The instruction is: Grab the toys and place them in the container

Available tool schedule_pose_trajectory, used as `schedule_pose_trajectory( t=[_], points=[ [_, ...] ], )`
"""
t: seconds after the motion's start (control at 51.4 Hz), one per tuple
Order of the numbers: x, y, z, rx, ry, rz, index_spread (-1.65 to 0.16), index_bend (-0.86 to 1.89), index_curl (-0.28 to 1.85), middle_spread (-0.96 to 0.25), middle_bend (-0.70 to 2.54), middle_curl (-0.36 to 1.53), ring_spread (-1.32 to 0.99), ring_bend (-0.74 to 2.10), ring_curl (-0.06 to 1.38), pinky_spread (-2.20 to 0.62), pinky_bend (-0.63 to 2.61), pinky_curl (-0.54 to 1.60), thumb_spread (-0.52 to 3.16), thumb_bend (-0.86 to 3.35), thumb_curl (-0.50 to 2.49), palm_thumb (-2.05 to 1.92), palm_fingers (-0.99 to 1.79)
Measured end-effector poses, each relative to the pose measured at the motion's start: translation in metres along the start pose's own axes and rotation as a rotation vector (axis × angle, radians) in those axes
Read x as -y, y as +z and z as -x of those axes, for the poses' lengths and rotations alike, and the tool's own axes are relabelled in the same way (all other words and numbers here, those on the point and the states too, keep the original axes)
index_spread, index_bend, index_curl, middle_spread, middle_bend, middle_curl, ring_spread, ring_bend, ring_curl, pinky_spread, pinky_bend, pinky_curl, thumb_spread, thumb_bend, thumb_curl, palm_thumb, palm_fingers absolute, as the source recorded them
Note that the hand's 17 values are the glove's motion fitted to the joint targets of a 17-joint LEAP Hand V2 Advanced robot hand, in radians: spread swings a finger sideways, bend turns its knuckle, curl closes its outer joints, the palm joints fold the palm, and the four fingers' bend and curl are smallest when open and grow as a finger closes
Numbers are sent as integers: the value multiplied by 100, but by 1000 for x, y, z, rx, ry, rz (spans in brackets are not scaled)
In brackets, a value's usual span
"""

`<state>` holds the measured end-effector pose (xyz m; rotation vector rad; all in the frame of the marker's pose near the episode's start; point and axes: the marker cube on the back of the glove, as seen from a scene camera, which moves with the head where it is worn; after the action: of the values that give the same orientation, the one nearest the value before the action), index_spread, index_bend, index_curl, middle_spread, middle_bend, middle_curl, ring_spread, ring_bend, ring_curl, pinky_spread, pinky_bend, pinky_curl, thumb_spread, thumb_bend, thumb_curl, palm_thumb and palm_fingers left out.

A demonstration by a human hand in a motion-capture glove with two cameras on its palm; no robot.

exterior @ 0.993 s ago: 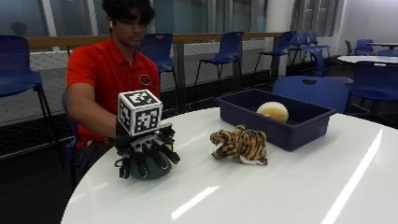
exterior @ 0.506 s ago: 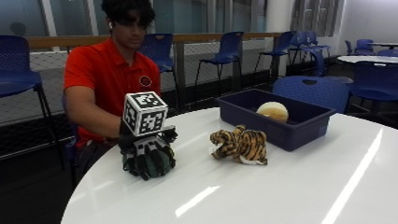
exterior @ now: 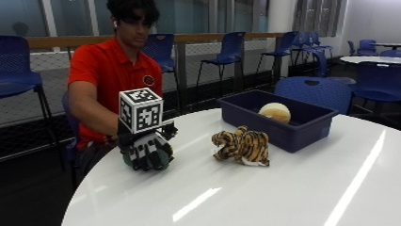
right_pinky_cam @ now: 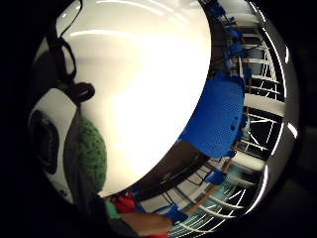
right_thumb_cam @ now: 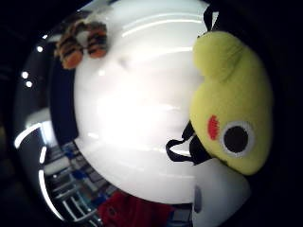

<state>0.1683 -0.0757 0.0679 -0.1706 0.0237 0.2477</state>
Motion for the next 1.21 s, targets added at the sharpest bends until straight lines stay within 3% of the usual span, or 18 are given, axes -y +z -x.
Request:
schedule_pose_trajectory(
  t=[0.37,0.74,1.207],
  points=[
    [-2,-66,59,-36,-50,-42,-43,17,47,-45,37,37,-50,94,46,-45,107,38,82,11,66,62,99],
    [23,-150,178,-186,-155,-147,-44,16,53,-49,34,44,-52,92,48,-45,106,40,72,4,77,66,97],
    [47,-190,291,-141,-262,-186,-46,15,59,-52,29,54,-53,93,52,-45,109,43,69,-1,85,67,92]
  ],
)
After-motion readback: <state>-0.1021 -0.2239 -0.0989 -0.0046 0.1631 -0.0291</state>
